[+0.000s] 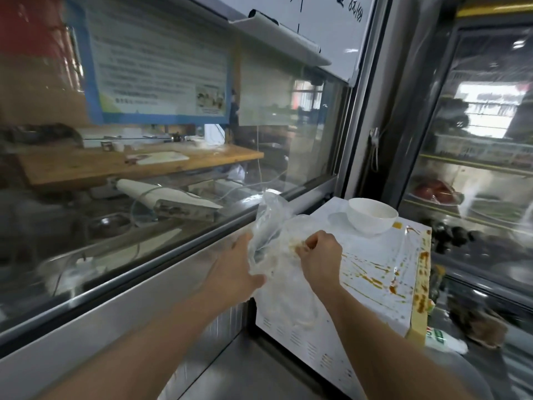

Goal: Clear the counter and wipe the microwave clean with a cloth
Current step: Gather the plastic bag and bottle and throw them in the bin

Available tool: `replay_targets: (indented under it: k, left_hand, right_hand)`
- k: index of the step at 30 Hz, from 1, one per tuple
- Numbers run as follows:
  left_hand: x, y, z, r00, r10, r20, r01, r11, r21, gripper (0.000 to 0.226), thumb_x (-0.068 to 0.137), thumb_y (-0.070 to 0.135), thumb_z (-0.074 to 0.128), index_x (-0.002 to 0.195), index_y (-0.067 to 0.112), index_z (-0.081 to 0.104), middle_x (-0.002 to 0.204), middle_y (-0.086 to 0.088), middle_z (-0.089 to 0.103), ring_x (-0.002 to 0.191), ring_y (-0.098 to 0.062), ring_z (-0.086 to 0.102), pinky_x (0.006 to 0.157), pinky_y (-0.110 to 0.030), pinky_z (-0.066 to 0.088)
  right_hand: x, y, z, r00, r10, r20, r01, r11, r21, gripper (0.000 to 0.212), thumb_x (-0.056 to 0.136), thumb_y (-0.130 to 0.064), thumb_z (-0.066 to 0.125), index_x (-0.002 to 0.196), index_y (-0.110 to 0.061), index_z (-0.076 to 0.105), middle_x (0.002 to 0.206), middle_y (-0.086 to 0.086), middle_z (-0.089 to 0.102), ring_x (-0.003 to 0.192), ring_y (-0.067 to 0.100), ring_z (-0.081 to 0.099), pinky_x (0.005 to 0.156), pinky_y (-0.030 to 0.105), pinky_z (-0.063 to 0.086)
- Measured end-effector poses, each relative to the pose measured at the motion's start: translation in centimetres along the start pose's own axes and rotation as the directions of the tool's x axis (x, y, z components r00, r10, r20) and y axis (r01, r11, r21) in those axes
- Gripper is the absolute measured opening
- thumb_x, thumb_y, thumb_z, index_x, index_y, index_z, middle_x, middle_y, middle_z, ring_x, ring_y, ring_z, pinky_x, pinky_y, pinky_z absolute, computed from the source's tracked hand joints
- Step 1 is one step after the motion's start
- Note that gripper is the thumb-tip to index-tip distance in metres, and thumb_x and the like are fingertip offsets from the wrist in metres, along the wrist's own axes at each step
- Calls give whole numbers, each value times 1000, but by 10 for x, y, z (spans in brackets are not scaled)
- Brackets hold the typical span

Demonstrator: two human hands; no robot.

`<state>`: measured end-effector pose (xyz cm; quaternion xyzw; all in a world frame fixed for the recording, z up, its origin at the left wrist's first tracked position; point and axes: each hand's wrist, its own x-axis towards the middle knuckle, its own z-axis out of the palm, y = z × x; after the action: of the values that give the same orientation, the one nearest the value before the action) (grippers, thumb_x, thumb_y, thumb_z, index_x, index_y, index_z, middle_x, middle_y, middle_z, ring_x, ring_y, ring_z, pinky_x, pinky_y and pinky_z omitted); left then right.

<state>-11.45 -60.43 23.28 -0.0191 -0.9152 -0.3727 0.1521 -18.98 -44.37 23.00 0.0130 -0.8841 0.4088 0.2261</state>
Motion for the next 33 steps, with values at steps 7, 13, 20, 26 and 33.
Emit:
replay_targets:
  k: [7, 13, 20, 26, 33]
  left_hand:
    - [9, -8, 22, 993, 80, 91, -90, 990, 108, 87, 75, 27, 72, 146, 23, 21, 150, 6, 30, 136, -12, 30, 103, -18, 23]
    - [13, -4, 32, 990, 87, 111, -99, 989, 110, 88, 75, 30, 74, 145, 31, 21, 148, 8, 28, 132, -10, 32, 100, -19, 28]
    - [18, 4, 44, 981, 60, 184, -98, 973, 208, 88, 76, 38, 71, 145, 35, 17, 150, 2, 17, 136, -16, 25, 109, -33, 31]
    - [23, 12, 61, 970, -9, 245, -71, 946, 315, 87, 75, 48, 68, 142, 47, 12, 153, 1, -2, 140, -25, 13, 110, -40, 24]
    - [31, 15, 81, 988, -29, 154, -41, 902, 429, 79, 72, 58, 65, 137, 48, 21, 149, -4, 7, 136, -29, 14, 109, -44, 20]
  right_hand:
    - [6, 16, 10, 989, -74, 131, 78, 997, -26, 9, 80, -13, 67, 88, -9, 69, 98, 7, 60, 84, 17, 55, 66, 21, 42]
    - [3, 32, -4, 950, -138, 280, 128, 990, 55, 27, 80, -7, 69, 106, -12, 65, 93, -1, 64, 75, 8, 56, 60, 4, 38]
    - [6, 37, -28, 922, -192, 336, 200, 980, 12, 49, 86, -10, 61, 132, -19, 48, 126, -3, 56, 117, 11, 49, 83, 9, 31]
    - [20, 35, -55, 932, -257, 256, 280, 958, -60, 60, 83, -8, 63, 138, -18, 41, 145, 2, 35, 135, 18, 25, 104, 16, 16]
    - [32, 33, -56, 882, -173, 438, 259, 955, -143, 72, 85, 6, 40, 149, -14, 14, 155, 5, 18, 143, 21, 10, 114, 30, 8]
